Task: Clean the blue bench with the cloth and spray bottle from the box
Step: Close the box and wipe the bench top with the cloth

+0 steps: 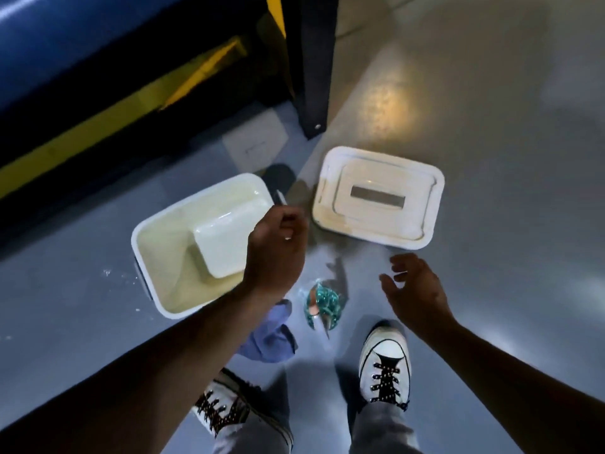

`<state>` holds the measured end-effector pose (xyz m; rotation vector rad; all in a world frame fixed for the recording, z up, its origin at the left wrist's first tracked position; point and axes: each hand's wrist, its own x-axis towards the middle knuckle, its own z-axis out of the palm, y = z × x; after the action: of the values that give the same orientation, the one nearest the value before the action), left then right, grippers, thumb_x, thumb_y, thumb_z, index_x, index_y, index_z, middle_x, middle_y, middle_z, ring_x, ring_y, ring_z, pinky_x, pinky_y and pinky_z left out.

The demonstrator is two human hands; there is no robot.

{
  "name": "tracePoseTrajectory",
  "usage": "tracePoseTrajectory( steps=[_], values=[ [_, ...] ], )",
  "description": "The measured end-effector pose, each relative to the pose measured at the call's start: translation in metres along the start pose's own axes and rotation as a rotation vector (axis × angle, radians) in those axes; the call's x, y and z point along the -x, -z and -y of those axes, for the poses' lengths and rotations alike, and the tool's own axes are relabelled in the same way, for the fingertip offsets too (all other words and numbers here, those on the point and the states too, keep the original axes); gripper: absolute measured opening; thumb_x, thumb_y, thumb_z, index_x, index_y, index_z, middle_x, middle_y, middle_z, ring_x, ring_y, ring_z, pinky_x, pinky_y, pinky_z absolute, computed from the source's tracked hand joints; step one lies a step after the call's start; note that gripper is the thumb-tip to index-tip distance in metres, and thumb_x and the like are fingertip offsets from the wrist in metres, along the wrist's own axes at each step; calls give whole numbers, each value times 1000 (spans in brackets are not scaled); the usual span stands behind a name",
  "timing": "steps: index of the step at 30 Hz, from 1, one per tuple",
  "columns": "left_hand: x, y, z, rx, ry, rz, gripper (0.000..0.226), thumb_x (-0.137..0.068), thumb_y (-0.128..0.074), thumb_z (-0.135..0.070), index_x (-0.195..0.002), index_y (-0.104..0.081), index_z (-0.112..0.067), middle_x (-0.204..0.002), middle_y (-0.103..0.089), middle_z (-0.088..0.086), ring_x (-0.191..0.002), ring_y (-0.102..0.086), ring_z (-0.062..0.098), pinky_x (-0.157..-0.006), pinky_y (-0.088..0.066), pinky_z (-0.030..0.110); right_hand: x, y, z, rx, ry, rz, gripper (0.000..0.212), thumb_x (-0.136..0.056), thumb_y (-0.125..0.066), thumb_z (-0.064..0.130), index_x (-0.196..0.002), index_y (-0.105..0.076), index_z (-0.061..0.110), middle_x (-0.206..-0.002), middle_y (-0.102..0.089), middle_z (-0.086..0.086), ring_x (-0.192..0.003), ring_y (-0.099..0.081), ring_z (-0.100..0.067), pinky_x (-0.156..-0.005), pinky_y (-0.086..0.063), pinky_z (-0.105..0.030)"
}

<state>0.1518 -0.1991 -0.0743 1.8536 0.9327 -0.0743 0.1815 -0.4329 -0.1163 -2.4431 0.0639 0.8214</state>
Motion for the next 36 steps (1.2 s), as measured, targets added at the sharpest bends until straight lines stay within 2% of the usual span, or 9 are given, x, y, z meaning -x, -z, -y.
tracePoseTrajectory(
  steps=[3, 8, 11, 16, 20, 22, 24, 29, 36],
  values=[
    [-41, -33, -21, -110, 15, 85, 18, -97, -60, -20, -107, -72, -10, -93, -69, 1, -90, -65, 22, -79, -51, 20, -43, 14, -4, -126, -208, -27, 28, -90, -72, 24, -115, -65, 12, -105, -69, -8, -89, -64, -26, -82, -53, -35],
    [-97, -94, -5, -256, 166, 71, 29, -94, -58, -21, -116, -68, -4, -116, -71, 18, -111, -65, 37, -91, -51, 43, -110, 14, -34, -220, -364, -111, 39, -86, -76, 30, -118, -61, 13, -112, -68, -13, -101, -67, -32, -93, -57, -49],
    [-117, -113, 15, -304, 187, 48, 29, -94, -57, -23, -119, -63, -11, -111, -66, 11, -94, -62, 29, -67, -47, 31, -136, 9, -51, -290, -408, -186, 47, -83, -77, 32, -121, -55, 16, -123, -61, -12, -108, -64, -31, -98, -55, -51],
    [-114, -126, 44, -229, 227, 29, 44, -88, -66, -26, -131, -58, -20, -129, -62, 8, -110, -65, 28, -82, -55, 34, -145, 1, -51, -285, -466, -213, 38, -82, -73, 29, -110, -50, 21, -121, -52, -5, -108, -59, -30, -96, -55, -50],
    [-113, -128, 53, -157, 261, 10, 49, -91, -65, -17, -138, -54, -21, -133, -62, 4, -103, -59, 17, -66, -44, 14, -148, 2, -56, -351, -509, -206, 44, -71, -73, 34, -107, -53, 21, -117, -59, -6, -101, -63, -29, -88, -60, -49],
    [-114, -127, 52, -151, 291, 37, 48, -89, -63, -15, -136, -57, -18, -133, -60, 7, -108, -63, 23, -76, -53, 25, -149, 4, -61, -378, -525, -196, 56, -56, -71, 46, -105, -62, 20, -114, -64, -6, -96, -66, -28, -84, -62, -44],
    [-111, -127, 45, -148, 316, 75, 45, -86, -60, -12, -131, -61, -15, -130, -57, 10, -110, -65, 30, -87, -59, 38, -142, 14, -49, -395, -544, -194, 46, -63, -71, 44, -99, -68, 16, -112, -68, -8, -95, -67, -29, -82, -60, -39],
    [-93, -111, 21, -146, 359, 137, 41, -84, -59, -18, -124, -66, -16, -122, -65, 11, -104, -69, 29, -70, -55, 28, -120, 33, -37, -477, -591, -210, 14, -87, -67, 13, -97, -73, 5, -103, -71, -18, -96, -70, -32, -96, -58, -49],
    [-62, -85, 13, -214, 232, 233, 39, -86, -65, -11, -125, -68, -13, -119, -72, 8, -112, -67, 27, -91, -59, 37, -103, 54, -31, -513, -625, -248, 18, -88, -65, 6, -102, -69, -5, -125, -64, -29, -99, -67, -36, -101, -56, -52]
  ],
)
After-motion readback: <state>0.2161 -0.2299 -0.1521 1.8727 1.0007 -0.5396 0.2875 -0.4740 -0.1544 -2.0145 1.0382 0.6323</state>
